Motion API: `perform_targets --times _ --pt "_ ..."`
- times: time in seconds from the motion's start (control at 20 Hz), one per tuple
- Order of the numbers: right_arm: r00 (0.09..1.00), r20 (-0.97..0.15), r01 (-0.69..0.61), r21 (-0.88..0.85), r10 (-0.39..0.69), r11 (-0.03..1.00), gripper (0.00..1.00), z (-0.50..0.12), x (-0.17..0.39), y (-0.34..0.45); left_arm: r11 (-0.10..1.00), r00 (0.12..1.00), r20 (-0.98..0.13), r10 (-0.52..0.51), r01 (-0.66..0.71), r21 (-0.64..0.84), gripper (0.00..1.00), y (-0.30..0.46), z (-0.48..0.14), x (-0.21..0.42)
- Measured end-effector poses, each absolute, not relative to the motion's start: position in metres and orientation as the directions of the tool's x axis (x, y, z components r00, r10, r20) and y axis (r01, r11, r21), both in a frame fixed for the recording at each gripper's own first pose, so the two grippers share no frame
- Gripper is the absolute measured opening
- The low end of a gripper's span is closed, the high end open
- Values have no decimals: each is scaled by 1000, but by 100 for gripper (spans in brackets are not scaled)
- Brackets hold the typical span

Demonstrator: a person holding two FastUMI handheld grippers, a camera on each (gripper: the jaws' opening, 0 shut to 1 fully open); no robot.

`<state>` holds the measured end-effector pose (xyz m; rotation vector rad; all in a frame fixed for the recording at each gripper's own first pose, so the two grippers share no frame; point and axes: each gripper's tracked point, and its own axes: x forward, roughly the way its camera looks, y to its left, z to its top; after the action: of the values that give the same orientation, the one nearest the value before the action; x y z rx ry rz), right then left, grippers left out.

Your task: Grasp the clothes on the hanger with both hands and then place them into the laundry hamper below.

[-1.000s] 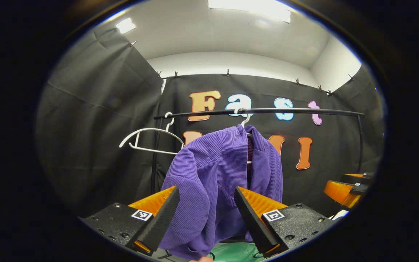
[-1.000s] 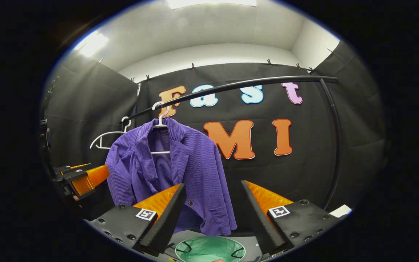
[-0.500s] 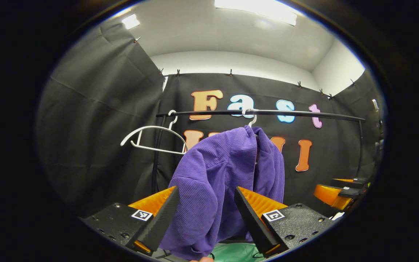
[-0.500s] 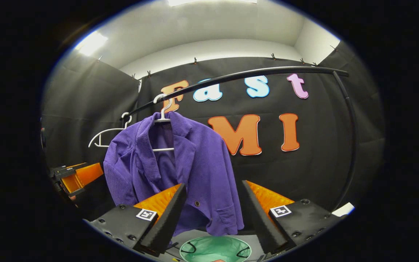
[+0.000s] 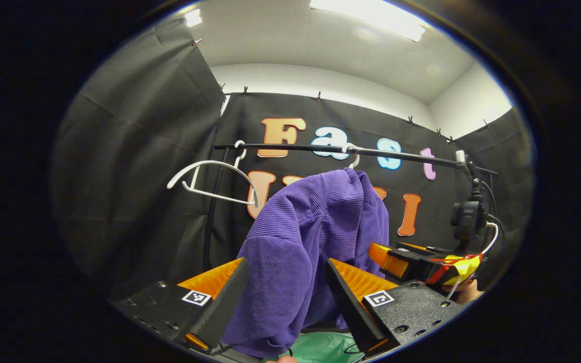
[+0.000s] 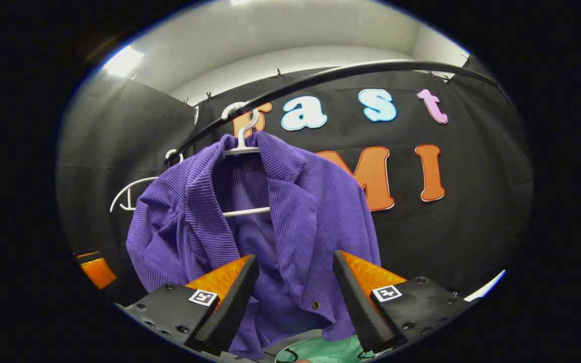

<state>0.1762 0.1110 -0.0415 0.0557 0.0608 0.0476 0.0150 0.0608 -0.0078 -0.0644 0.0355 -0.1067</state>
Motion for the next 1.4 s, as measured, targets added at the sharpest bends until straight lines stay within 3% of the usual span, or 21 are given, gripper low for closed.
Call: perform_targets --times 0.25,0.3,0.5,0.6,0.7,0.75,0.8,0.95,1.0,1.05,1.15,1.2,1.25,1.3,1.4 --pt "995 -63 -72 25 73 997 93 -62 236 105 997 997 2 83 -83 0 95 70 1 6" --pt "994 -68 -80 27 82 996 96 -69 248 101 991 991 3 133 -133 5 95 69 0 4" --pt "995 -85 -40 43 43 998 95 -89 273 46 969 969 14 246 -246 -11 95 41 -4 -14" --pt "996 -27 -82 88 85 993 54 -70 264 28 961 961 19 278 -277 -11 99 27 -8 -14" --pt "990 34 -140 78 138 987 13 -45 250 14 964 964 9 266 -266 -1 95 2 -15 -3" --pt "982 61 -184 69 180 981 13 -34 240 11 968 968 3 250 -250 6 92 -10 -21 6" --pt "973 89 -219 57 214 974 8 -24 232 7 973 973 1 231 -231 14 92 -23 -25 15" --pt "945 143 -300 26 294 953 8 10 201 -10 986 987 -8 163 -163 36 92 -64 -38 51" --pt "936 152 -324 21 317 946 2 18 194 -13 988 989 -18 150 -149 47 92 -76 -43 65" --pt "929 153 -344 14 338 939 8 23 187 -15 990 991 -22 133 -131 57 92 -87 -47 77" --pt "916 157 -375 8 369 927 8 33 179 -17 990 993 13 120 -121 72 95 -103 -44 100" --pt "910 158 -388 2 383 922 8 36 175 -17 986 989 48 142 -145 81 92 -101 -42 111" --pt "907 163 -393 -4 389 919 8 38 171 -17 979 981 81 176 -183 91 99 -95 -42 121" --pt "906 169 -394 -9 389 919 8 41 168 -17 967 969 112 219 -231 106 92 -84 -45 130" --pt "907 178 -386 -15 383 922 8 46 164 -14 920 926 160 343 -365 141 96 -54 -54 136"
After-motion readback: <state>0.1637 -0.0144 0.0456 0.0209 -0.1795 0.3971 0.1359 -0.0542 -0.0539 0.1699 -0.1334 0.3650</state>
